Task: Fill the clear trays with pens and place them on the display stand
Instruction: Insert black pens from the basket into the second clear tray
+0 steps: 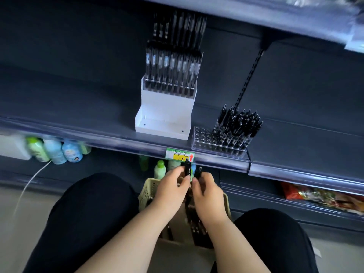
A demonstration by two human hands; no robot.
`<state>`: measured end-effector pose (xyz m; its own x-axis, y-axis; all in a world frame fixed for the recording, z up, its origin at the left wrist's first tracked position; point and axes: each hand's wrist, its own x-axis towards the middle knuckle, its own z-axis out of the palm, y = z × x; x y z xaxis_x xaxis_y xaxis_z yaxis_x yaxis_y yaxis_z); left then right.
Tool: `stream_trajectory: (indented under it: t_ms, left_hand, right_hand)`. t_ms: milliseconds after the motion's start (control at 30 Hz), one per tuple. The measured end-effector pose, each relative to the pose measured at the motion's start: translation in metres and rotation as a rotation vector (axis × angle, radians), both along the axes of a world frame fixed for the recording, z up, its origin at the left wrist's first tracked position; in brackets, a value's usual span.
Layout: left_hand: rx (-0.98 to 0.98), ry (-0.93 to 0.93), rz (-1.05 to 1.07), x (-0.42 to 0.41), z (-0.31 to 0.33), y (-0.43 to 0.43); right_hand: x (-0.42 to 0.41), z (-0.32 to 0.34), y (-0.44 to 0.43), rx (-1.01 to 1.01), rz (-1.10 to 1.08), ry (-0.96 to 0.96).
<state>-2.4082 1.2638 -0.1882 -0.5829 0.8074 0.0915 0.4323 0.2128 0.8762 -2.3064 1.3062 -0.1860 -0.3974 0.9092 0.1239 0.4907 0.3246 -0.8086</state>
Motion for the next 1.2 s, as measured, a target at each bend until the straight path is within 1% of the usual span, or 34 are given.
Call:
stream_trajectory:
  t_ms: [100,167,233,333,400,500,567,667,800,1000,1200]
  left_hand:
    - [0.089,0.104,-0.024,-0.004,0.013,0.003]
    - [0.155,0.133,-0.046,-0.009,0.023,0.009]
    - [0.205,0.145,-0.070,-0.015,0.034,0.017]
    - [0.300,0.088,-0.114,-0.026,0.056,0.028]
    - [0.355,0.019,-0.124,-0.034,0.072,0.038]
    - [0.415,0.020,-0.137,-0.044,0.093,0.058]
    - [0.439,0.052,-0.168,-0.048,0.105,0.076]
    - [0.459,0.071,-0.235,-0.054,0.119,0.104]
    - [0.457,0.068,-0.258,-0.060,0.113,0.128]
    - [0.416,-0.106,-0.178,-0.063,0.079,0.137]
    - [0.448,-0.166,-0.158,-0.064,0.077,0.141]
  right_hand:
    - [0.003,0.014,0.008,0.074,-0.040,0.078]
    - [0.005,0.022,0.015,0.112,-0.082,0.148]
    - [0.007,0.034,0.023,0.101,-0.115,0.253]
    - [0.011,0.054,0.039,0.152,-0.150,0.347]
    - [0.014,0.072,0.054,0.220,-0.148,0.365]
    - [0.015,0.106,0.080,0.286,-0.147,0.365]
    - [0.012,0.126,0.103,0.332,-0.152,0.332]
    - [0.004,0.149,0.138,0.368,-0.137,0.231]
    - [-0.003,0.152,0.165,0.406,-0.109,0.124]
    - [-0.003,0.128,0.180,0.414,-0.097,-0.051]
    - [-0.006,0.126,0.182,0.459,-0.007,-0.158]
